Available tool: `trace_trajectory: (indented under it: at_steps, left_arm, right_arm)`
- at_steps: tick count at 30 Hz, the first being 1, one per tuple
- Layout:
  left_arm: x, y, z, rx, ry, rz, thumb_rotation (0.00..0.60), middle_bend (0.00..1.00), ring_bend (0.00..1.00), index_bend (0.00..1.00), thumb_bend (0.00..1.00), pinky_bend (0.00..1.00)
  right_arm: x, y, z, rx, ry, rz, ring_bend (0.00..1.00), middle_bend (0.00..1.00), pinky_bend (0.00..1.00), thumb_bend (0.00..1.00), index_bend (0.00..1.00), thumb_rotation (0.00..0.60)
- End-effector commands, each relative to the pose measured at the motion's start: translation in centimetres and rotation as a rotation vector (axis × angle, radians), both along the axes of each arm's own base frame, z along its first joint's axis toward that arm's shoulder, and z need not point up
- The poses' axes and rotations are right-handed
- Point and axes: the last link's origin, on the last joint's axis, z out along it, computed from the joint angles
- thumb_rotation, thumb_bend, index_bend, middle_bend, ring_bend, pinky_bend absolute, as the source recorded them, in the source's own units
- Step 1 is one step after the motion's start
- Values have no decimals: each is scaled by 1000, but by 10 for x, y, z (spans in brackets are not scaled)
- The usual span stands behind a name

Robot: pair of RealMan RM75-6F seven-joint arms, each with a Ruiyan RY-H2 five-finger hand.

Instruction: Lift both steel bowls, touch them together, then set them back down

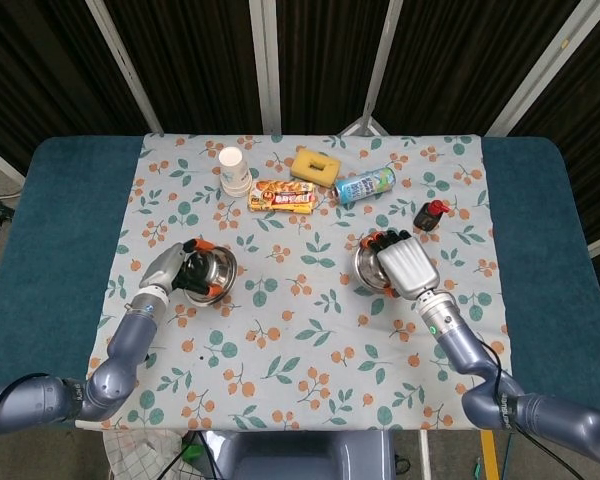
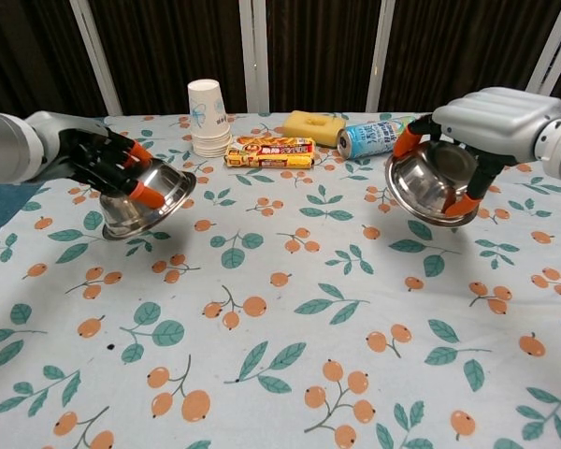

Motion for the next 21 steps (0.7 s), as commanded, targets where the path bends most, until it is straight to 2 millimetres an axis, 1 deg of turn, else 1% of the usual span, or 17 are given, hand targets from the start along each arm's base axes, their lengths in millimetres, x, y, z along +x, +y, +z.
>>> trace_trajectory:
  at_steps: [1, 3, 5, 7, 8, 10, 11, 14, 16, 18, 21]
  left_arm:
    - [1, 1, -13, -29, 9, 3, 600, 218, 105, 300, 84, 398]
    - [2, 3, -18, -33, 7, -3, 600, 205, 93, 295, 84, 381]
    - [6, 5, -23, -30, -4, -17, 600, 192, 80, 292, 84, 363]
    - [10, 8, -27, -13, -9, -45, 600, 180, 70, 286, 84, 346]
    - [11, 8, -29, -8, -6, -59, 600, 162, 53, 273, 82, 325]
    - [11, 7, -33, -7, -10, -71, 600, 113, 17, 226, 75, 274]
    - [10, 6, -35, -10, -6, -80, 600, 75, 3, 166, 70, 239]
    - [9, 5, -38, -9, 37, -132, 600, 11, 0, 43, 64, 190]
    - [8, 3, -39, -21, 50, -154, 600, 1, 0, 31, 57, 174]
    - [9, 1, -39, -32, 72, -184, 600, 0, 0, 25, 45, 152]
    - [12, -3, -39, -55, 54, -198, 600, 0, 0, 19, 22, 131]
  right_arm:
    - [-8, 0, -6, -6, 35, 1, 341, 314, 339, 81, 462, 600]
    - [-12, 0, -7, -2, 44, -13, 340, 314, 328, 80, 462, 600]
    - [-15, -1, -7, 2, 51, -25, 331, 314, 287, 79, 462, 600]
    - [-18, -1, -8, 18, 63, -43, 287, 312, 181, 80, 452, 600]
    - [-20, -1, -9, 31, 76, -53, 266, 306, 147, 80, 440, 600]
    - [-24, -1, -9, 56, 121, -64, 210, 257, 84, 79, 392, 600]
    - [-26, -1, -9, 65, 147, -69, 197, 233, 74, 77, 374, 600]
    - [-26, 1, -12, 84, 158, -100, 149, 155, 43, 69, 284, 600]
    - [-25, 3, -14, 94, 141, -122, 118, 107, 26, 68, 221, 600]
    - [-24, 4, -16, 105, 132, -136, 101, 71, 22, 60, 181, 600]
    - [-20, 6, -16, 114, 115, -148, 76, 26, 12, 28, 133, 600]
